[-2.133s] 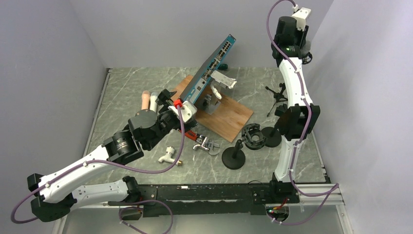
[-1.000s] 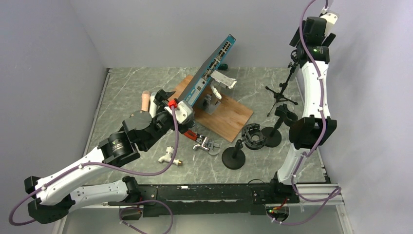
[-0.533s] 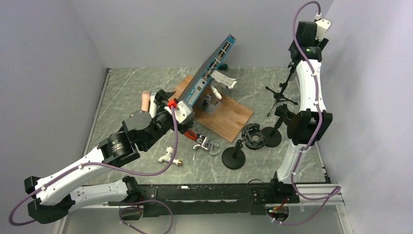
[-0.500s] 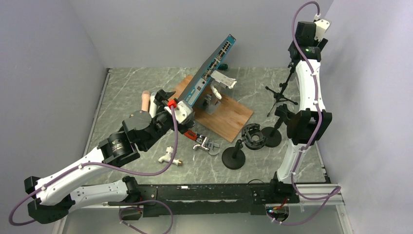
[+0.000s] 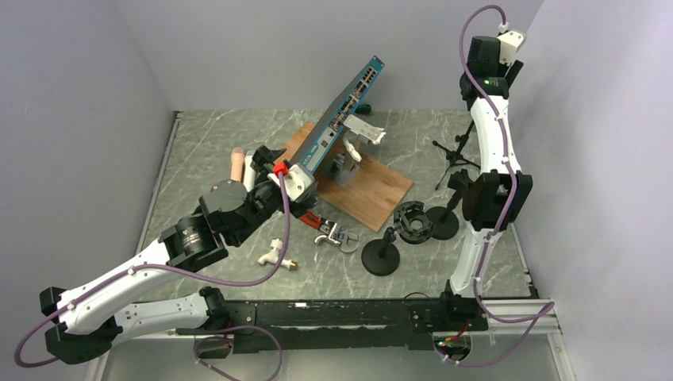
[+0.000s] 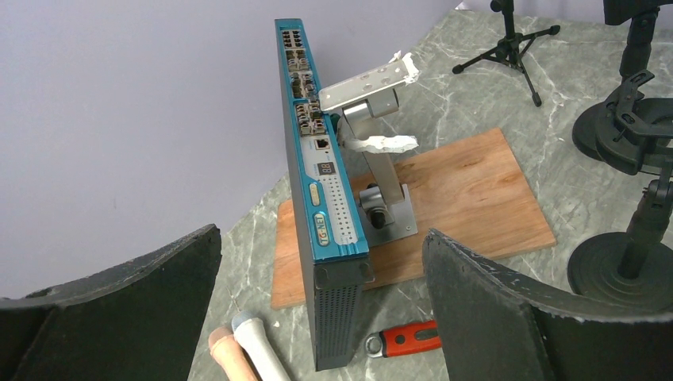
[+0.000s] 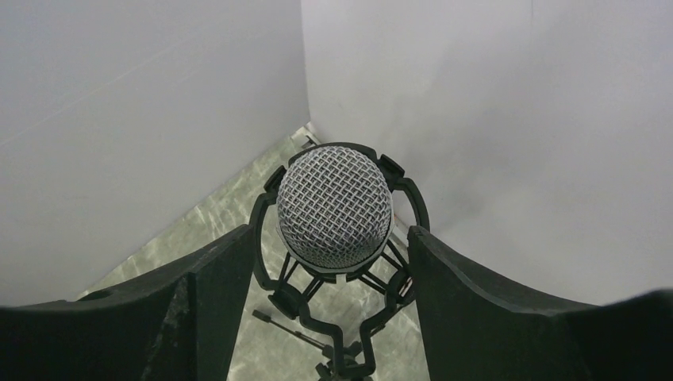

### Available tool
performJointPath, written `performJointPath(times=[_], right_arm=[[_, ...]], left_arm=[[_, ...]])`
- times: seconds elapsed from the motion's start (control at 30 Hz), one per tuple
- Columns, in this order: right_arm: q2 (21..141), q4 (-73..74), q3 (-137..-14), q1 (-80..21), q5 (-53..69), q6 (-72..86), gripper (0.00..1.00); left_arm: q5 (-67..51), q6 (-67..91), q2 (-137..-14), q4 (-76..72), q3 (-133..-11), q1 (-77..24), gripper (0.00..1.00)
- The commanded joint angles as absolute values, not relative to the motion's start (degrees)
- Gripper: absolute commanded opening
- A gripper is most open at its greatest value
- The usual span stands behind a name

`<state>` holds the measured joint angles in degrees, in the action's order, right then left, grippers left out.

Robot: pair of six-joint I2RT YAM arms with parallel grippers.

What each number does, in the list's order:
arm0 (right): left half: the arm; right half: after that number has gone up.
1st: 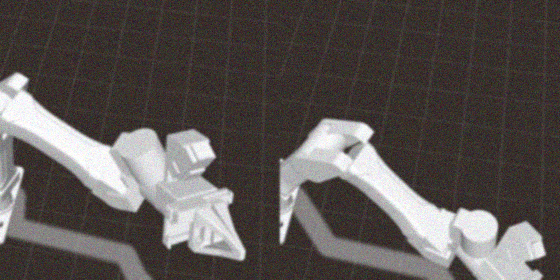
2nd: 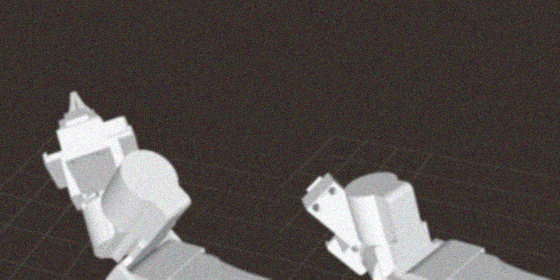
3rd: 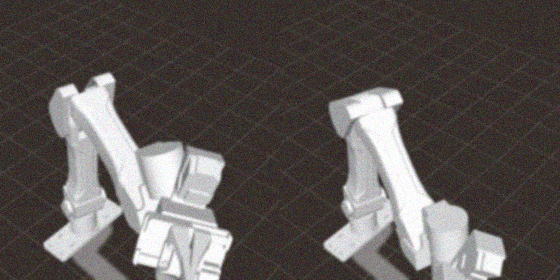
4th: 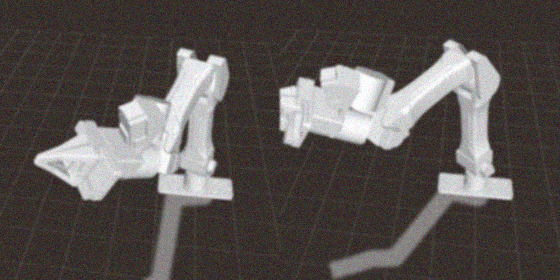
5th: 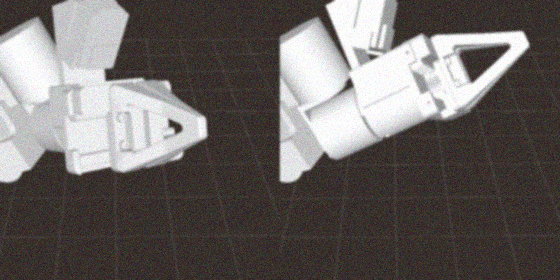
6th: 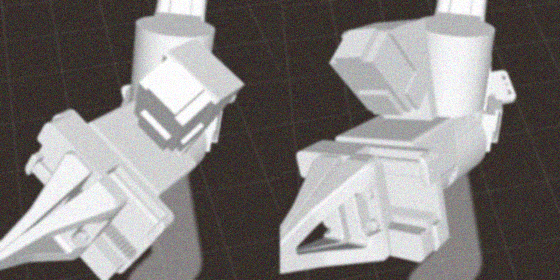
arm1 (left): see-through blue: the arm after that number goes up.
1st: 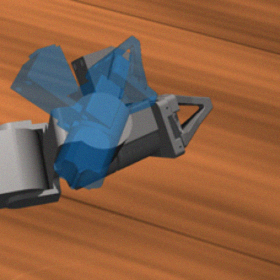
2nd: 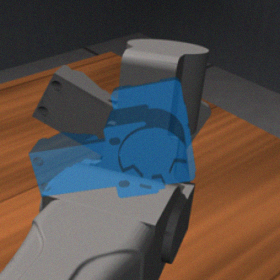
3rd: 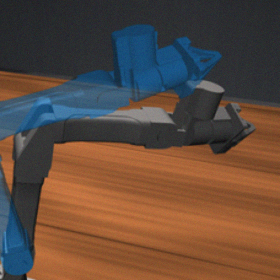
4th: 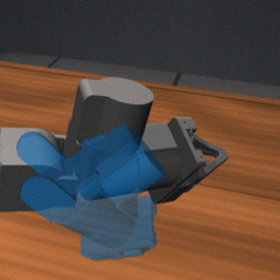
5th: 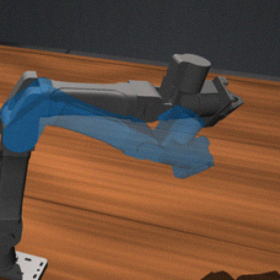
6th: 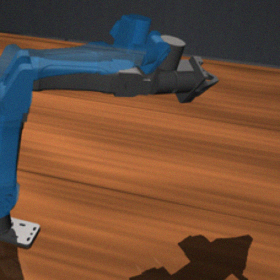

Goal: Remove the microphone from the stand

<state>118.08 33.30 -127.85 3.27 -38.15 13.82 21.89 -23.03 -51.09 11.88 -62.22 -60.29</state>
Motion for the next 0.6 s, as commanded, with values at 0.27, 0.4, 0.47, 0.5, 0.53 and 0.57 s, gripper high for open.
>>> performJointPath(times=[0.27,0.4,0.47,0.5,0.53,0.57], right_arm=[[121.78,30.86,-135.46,2.25,-43.70,10.81,0.65],[121.93,30.94,-135.64,2.19,-43.60,10.23,0.56],[122.33,31.63,-136.60,2.11,-43.81,9.99,0.49],[122.47,31.90,-136.92,2.11,-43.90,9.87,0.45],[122.48,31.98,-136.97,2.09,-44.03,9.80,0.37],[122.47,31.88,-136.90,2.06,-44.08,9.57,0.31]], left_arm=[[21.60,-22.42,-49.22,10.89,-63.80,-59.94,0.99],[21.46,-22.42,-49.09,10.90,-63.74,-59.94,0.99],[21.45,-22.44,-49.04,11.00,-63.80,-59.87,0.99],[21.45,-22.42,-49.04,10.93,-63.81,-59.87,0.99],[21.45,-22.52,-48.97,10.90,-63.75,-59.86,0.99],[21.52,-22.57,-48.89,10.82,-63.77,-59.86,0.99]])
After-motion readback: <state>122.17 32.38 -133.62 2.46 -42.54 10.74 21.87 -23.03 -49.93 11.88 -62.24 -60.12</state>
